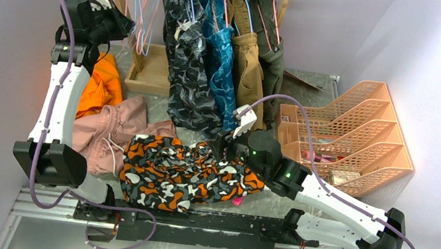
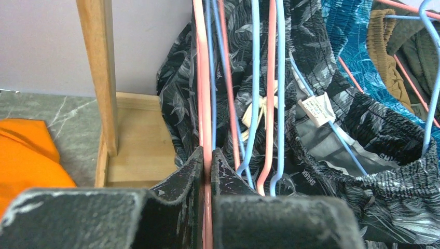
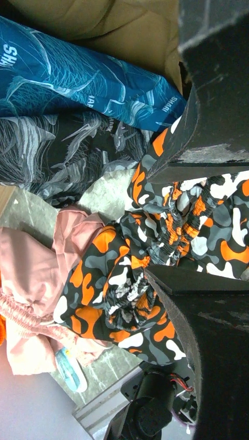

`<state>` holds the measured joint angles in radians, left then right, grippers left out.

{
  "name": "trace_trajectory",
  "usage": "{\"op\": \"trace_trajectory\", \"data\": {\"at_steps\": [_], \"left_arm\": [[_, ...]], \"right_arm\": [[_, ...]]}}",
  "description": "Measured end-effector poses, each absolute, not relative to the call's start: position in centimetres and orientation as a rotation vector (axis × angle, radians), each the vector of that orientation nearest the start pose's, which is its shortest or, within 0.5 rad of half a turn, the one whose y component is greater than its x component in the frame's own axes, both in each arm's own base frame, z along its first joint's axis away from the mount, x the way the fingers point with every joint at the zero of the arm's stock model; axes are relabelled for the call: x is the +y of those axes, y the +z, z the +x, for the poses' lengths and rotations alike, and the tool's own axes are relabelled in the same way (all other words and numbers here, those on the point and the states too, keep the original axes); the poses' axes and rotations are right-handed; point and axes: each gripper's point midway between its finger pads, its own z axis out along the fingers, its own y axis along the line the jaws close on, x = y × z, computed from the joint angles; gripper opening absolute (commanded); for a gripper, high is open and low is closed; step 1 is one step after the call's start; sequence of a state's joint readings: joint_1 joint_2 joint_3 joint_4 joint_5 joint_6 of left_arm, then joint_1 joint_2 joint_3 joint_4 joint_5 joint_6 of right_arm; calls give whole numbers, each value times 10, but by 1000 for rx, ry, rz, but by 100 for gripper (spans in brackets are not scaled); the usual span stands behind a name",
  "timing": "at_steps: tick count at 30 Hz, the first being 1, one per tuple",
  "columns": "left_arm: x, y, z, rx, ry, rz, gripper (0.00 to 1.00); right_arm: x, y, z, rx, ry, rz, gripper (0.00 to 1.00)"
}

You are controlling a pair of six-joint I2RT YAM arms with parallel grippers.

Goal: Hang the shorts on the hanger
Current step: Pick up the hanger from the clothesline.

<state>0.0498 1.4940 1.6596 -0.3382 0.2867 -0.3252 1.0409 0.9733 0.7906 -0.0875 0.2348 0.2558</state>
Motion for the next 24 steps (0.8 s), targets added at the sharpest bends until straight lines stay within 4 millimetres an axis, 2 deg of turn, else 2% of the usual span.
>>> {"op": "trace_trajectory", "data": {"at_steps": [16,24], "left_arm": [[-53,425,449,1678,-387,-26,7],[-45,446,433,1629,-318,-47,7]], "right_arm": [[286,239,203,1811,679,-569,62],[285,238,203,1816,675,-571,62]]}}
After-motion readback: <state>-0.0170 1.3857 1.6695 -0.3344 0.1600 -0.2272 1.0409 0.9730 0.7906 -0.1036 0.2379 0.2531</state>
